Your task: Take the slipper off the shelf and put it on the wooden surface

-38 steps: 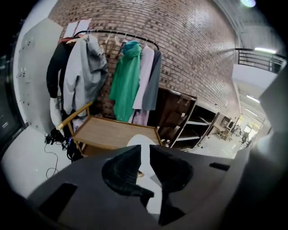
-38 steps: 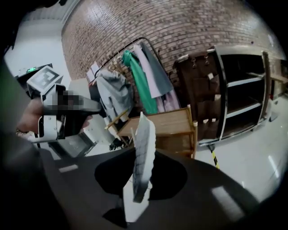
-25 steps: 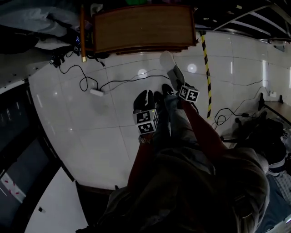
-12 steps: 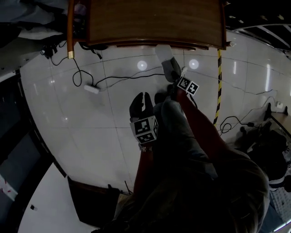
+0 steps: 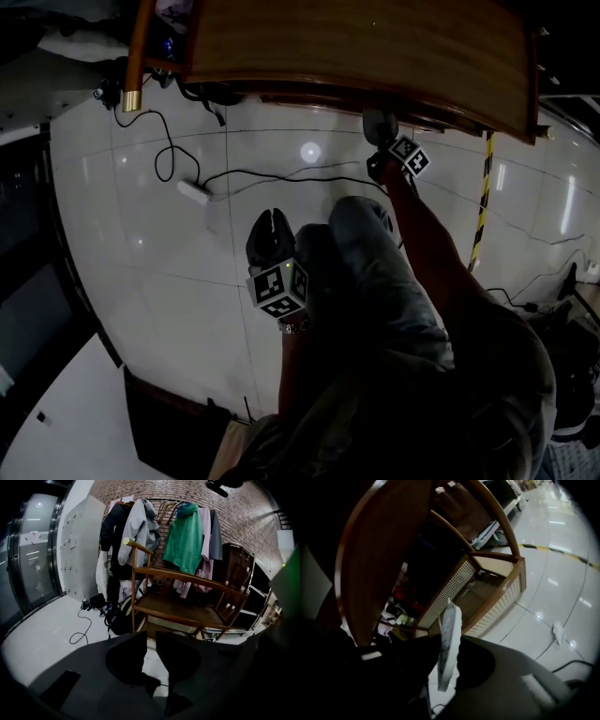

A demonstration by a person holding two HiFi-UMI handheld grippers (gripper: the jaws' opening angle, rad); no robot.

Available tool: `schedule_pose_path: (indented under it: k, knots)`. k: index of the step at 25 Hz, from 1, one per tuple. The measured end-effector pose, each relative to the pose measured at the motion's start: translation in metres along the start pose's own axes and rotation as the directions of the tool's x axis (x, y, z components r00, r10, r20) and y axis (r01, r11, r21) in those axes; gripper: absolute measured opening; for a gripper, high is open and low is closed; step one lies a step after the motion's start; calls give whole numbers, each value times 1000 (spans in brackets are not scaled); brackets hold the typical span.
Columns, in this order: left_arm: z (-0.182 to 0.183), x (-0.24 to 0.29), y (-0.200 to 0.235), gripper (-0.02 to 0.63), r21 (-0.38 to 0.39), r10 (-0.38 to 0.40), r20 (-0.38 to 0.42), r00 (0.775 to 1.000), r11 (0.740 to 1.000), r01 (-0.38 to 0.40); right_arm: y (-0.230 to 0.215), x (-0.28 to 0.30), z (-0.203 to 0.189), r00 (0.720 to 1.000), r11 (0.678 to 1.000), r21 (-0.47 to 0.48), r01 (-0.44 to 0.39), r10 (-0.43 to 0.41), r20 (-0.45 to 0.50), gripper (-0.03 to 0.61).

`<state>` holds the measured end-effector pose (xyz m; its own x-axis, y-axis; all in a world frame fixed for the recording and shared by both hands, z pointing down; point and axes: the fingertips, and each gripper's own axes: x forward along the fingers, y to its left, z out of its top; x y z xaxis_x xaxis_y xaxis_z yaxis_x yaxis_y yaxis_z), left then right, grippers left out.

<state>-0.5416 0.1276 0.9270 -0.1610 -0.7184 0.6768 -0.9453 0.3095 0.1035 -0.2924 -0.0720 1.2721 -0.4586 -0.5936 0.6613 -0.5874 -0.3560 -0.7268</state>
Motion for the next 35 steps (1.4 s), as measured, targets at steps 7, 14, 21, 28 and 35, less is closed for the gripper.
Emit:
schedule_pose_path:
  k: [7,14,21,28,35]
  knots:
    - [-8,0,-21,57,30,-44,-16,999,999,45,-16,15,-2,999,976,216,-36,37,-1,134]
    - [17,-40,-57,57,50,-94,-34,995,994,95,-44,-35,-28,972,990,70,121,-104,-209,549]
    - [99,-103,-114,57,69,-182,-101,978,979,190,88,-226,-22,946,937,-347,32,-141,-293,461]
    - [206,-171,-198,57,86,-310,-177,934,940,329,337,-440,48,985,731,-675,-97,-28,-171,167]
    - [227,-227,-251,57,108,-440,-229,868,875,472,412,-535,46,988,664,-748,-16,-102,-112,2]
